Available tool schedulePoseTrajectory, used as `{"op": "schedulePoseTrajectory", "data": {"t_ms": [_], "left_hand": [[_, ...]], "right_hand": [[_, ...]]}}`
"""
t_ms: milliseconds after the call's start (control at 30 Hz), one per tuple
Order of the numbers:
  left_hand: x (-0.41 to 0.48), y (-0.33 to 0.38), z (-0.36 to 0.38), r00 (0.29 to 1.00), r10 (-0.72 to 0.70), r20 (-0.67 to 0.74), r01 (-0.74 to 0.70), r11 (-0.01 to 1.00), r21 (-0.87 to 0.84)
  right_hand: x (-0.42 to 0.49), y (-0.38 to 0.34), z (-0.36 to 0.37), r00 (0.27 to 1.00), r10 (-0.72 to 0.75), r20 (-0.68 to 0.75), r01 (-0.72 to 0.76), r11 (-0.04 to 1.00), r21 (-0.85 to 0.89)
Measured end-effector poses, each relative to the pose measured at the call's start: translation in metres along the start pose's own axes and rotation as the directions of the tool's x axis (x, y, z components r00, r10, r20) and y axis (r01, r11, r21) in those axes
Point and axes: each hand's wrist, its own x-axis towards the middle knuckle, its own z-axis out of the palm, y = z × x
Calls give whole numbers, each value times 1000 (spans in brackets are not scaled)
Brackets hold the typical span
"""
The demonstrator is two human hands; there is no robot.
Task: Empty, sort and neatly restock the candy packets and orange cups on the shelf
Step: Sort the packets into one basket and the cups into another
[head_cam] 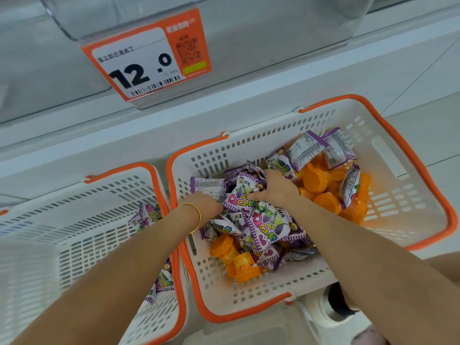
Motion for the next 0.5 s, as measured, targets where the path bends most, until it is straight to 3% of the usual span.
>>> {"op": "schedulePoseTrajectory", "data": {"t_ms": [100,300,500], "left_hand": [[-3,0,-3,1000,-10,4,10,1000,-10],[-2,-4,1,959,-6,283,21,999,-49],[0,3,10,983,15,184,-4,998,-59]], "right_hand": [[-2,2,-2,1000,-2,10,2,998,56],[-13,2,-2,998,-53,17,52,995,80],[-23,-3,4,997,-21,-69,26,996,80]]}}
